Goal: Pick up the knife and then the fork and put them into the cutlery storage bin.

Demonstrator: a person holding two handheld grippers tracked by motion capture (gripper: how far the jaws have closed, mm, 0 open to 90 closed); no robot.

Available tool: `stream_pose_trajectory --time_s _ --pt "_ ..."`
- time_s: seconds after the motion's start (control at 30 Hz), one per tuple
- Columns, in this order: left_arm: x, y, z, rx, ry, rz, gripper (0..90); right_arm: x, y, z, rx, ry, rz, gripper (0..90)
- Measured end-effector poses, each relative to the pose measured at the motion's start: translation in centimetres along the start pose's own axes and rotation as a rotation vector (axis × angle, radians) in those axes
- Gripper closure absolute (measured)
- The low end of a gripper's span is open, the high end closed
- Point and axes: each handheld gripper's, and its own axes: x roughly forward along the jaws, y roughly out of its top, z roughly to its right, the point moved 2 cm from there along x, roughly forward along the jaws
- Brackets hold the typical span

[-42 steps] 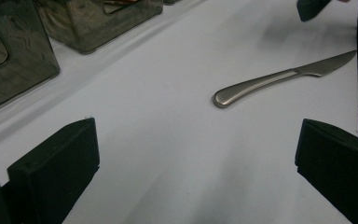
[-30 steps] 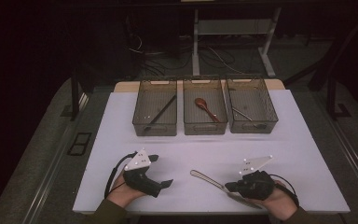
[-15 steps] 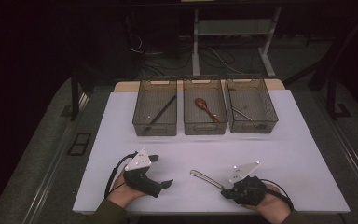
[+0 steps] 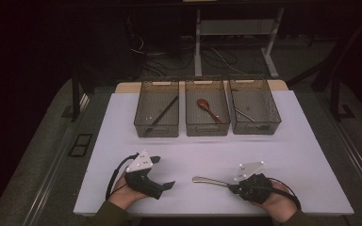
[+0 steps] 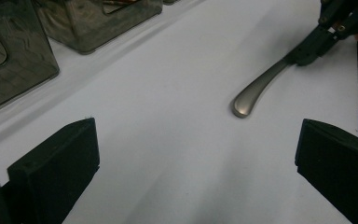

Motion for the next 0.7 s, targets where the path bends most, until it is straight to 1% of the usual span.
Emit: stream_pose_trajectory --time_s 0.03,0.1,0.17,0.2,0.23,0.27,0.33,0.37,0.43,0.47,0.5,0.57,0.63,0.67,0.7 --pt "0.0 0.0 0.0 -0.002 0.000 0.001 0.0 0.0 0.0 0.3 0.006 -0.010 0.001 90.0" --pt "0.0 0.0 0.0 0.001 0.000 0.000 0.0 0.0 0.0 0.8 0.020 -0.007 0.004 90.0" --pt "0.0 0.0 0.0 0.000 0.001 -0.001 0.0 0.0 0.0 1.0 0.015 0.009 -0.002 90.0" --pt "0.1 0.0 0.0 -0.001 0.001 0.003 0.0 -0.1 0.1 1.2 0.005 0.025 -0.001 90.0" --pt "0.0 0.0 0.0 0.000 0.001 0.002 0.0 -0.3 0.3 1.4 0.005 0.052 0.000 89.2" --pt "0.0 0.0 0.0 -0.002 0.001 0.002 0.0 -0.4 0.5 1.5 0.003 0.064 -0.001 84.7" --pt "0.1 0.0 0.0 -0.002 0.001 0.002 0.0 -0.8 1.1 2.0 -0.028 0.085 -0.003 79.3" --pt "0.1 0.0 0.0 -0.002 0.000 -0.003 0.0 -0.9 1.5 2.2 -0.046 0.089 -0.013 78.0" --pt "0.1 0.0 0.0 0.000 0.000 -0.003 0.0 -0.8 2.2 2.6 -0.092 0.080 -0.044 73.6" --pt "0.1 0.0 0.0 0.000 0.000 -0.001 0.0 -0.7 2.6 2.7 -0.109 0.088 -0.062 72.1" --pt "0.1 0.0 0.0 -0.001 0.000 0.003 0.0 -0.4 3.0 2.8 -0.139 0.098 -0.090 71.5" --pt "0.1 0.0 0.0 -0.001 -0.001 -0.001 0.0 0.0 3.7 2.9 -0.168 0.105 -0.126 70.0" --pt "0.0 0.0 -0.1 0.001 -0.002 -0.001 0.0 0.5 4.5 2.9 -0.209 0.123 -0.170 69.3" --pt "0.0 -0.1 -0.1 0.001 -0.003 -0.001 0.0 0.8 4.8 2.9 -0.237 0.123 -0.194 69.3" --pt "0.0 0.0 -0.1 0.001 -0.003 -0.003 0.0 1.0 5.1 2.8 -0.253 0.128 -0.214 69.3"
